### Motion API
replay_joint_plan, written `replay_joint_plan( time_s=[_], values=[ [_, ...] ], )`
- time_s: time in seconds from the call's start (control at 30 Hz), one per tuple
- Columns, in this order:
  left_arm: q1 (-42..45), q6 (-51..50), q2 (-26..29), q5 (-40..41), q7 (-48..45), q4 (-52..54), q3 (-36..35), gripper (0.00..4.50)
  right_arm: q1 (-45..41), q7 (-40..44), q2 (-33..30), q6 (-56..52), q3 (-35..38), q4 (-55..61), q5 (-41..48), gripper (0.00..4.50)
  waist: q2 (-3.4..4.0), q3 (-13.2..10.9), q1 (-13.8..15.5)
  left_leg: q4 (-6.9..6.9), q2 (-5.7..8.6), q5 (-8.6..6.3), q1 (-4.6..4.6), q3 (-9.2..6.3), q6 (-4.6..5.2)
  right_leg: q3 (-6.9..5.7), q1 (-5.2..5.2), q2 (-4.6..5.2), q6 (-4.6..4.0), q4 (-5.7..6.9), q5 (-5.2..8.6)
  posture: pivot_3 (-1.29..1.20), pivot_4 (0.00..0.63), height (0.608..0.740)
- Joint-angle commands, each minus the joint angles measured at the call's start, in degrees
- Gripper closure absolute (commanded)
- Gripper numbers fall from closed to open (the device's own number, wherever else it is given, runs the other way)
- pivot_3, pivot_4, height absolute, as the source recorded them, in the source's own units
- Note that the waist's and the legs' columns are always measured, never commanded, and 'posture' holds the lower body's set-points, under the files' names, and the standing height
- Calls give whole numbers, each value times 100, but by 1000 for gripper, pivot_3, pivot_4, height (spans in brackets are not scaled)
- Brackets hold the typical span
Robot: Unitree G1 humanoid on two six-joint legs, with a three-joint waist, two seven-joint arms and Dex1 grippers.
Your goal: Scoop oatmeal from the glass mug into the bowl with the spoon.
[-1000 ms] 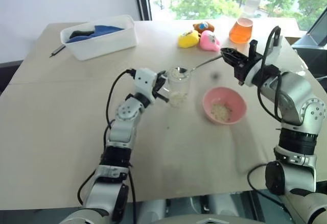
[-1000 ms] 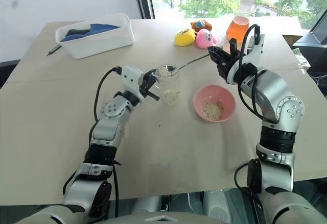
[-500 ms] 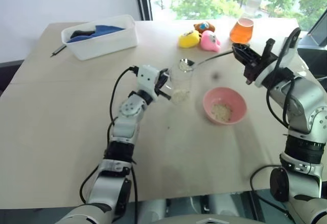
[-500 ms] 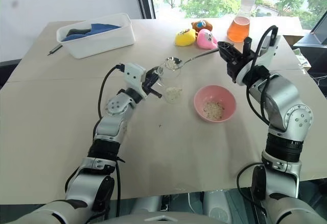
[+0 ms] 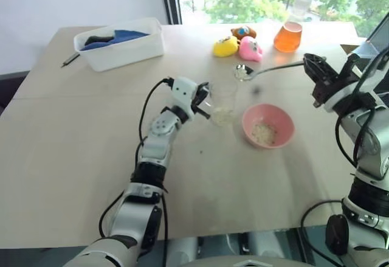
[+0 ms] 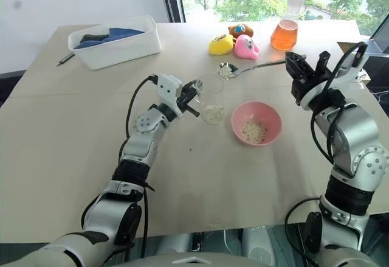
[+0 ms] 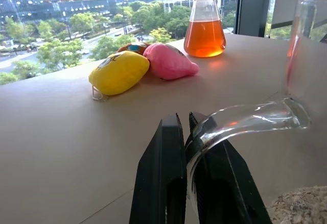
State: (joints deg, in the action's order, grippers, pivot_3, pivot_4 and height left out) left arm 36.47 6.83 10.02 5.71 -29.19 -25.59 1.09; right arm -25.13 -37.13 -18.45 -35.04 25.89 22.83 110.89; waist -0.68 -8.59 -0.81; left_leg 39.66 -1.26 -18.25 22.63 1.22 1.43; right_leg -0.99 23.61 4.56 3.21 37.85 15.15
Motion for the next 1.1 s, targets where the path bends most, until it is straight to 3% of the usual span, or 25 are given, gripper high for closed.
replay_joint_plan(
  time_s=[0.03, 0.37, 0.53, 0.77, 1.1],
  values=[
    [186, 242, -54, 22, -102, 40, 64, 4486, 271, -67, -143, 193, 314, 417, 211, 4500, 0, 0, 3, 0, 0, 0, 0, 1, 0, 1, 0, 0, 0, 0, 0, 0, 150, 740],
    [277, 388, -84, 13, -176, -210, 93, 4486, 1101, -55, -533, 149, 720, 674, 211, 4500, 0, 0, 6, 11, 0, 0, 0, 2, 0, 4, 0, 0, 0, 0, 0, 0, 150, 740],
    [286, 420, -83, 14, -184, -259, 97, 4486, 1408, 162, -1122, -212, 755, 444, 211, 4500, 1, 0, 19, 36, 0, -1, 3, 1, 2, 7, 0, 0, 1, 3, 0, 0, 150, 740],
    [169, 396, -59, 2, -148, -157, 99, 4486, 1473, 892, -2343, -870, 325, 32, 110, 4500, 0, 0, 11, 53, 0, -1, 5, 5, 6, 18, -2, -3, 13, 10, -7, 0, 150, 740],
    [-41, 359, -21, -9, 12, 65, 77, 4486, 538, 2289, -3541, -1597, -812, -167, -1613, 4500, 1, -1, 24, 61, 0, -2, 9, 1, 7, 18, -2, -3, 15, 8, -9, 0, 150, 740]
  ],
)
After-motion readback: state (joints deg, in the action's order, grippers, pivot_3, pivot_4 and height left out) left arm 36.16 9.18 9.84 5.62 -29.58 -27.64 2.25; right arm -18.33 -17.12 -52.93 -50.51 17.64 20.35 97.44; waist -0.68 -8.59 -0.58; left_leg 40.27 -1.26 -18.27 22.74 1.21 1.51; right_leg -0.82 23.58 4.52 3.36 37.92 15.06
